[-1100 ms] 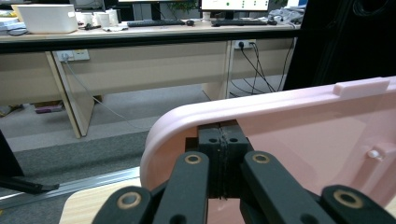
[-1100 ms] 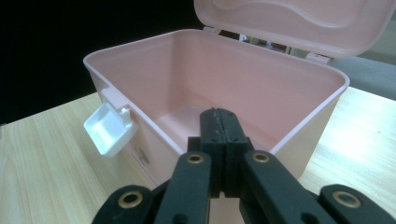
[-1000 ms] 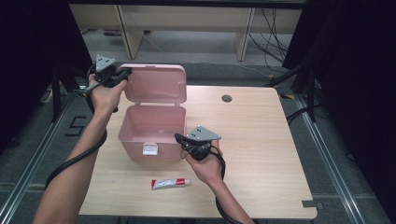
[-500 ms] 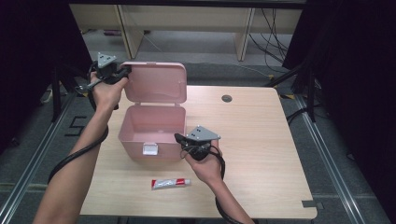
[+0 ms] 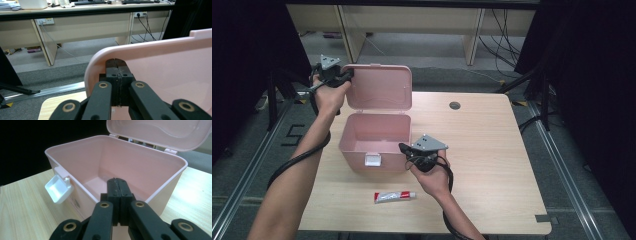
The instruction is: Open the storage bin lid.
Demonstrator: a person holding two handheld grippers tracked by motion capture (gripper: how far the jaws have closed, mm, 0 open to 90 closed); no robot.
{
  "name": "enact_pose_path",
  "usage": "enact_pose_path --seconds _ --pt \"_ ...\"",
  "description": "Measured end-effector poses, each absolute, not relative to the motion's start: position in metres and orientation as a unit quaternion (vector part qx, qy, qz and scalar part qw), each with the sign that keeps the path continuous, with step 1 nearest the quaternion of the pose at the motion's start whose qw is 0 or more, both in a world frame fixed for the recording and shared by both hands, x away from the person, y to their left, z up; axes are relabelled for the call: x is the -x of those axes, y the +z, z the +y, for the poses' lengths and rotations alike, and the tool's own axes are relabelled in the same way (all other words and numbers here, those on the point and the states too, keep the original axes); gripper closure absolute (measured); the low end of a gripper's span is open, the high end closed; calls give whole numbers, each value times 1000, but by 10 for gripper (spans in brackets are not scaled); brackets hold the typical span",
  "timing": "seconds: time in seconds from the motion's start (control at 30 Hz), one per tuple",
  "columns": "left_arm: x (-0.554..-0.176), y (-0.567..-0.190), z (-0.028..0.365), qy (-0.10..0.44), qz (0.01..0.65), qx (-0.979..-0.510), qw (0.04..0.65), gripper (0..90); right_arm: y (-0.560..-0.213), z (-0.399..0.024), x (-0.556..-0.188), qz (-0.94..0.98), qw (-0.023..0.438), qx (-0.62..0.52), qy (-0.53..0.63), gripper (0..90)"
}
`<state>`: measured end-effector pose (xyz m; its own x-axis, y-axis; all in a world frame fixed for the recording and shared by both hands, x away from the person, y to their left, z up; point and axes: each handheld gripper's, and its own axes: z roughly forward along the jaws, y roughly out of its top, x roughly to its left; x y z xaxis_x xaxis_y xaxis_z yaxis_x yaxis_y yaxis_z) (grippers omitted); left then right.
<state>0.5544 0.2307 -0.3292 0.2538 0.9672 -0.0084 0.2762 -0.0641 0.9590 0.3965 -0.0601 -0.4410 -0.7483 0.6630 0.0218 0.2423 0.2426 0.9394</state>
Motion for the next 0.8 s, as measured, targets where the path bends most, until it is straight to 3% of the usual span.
enact_pose_path --seconds 0.8 --pt "-567 -357 230 336 514 -653 443 895 -442 -59 -397 762 193 -292 544 900"
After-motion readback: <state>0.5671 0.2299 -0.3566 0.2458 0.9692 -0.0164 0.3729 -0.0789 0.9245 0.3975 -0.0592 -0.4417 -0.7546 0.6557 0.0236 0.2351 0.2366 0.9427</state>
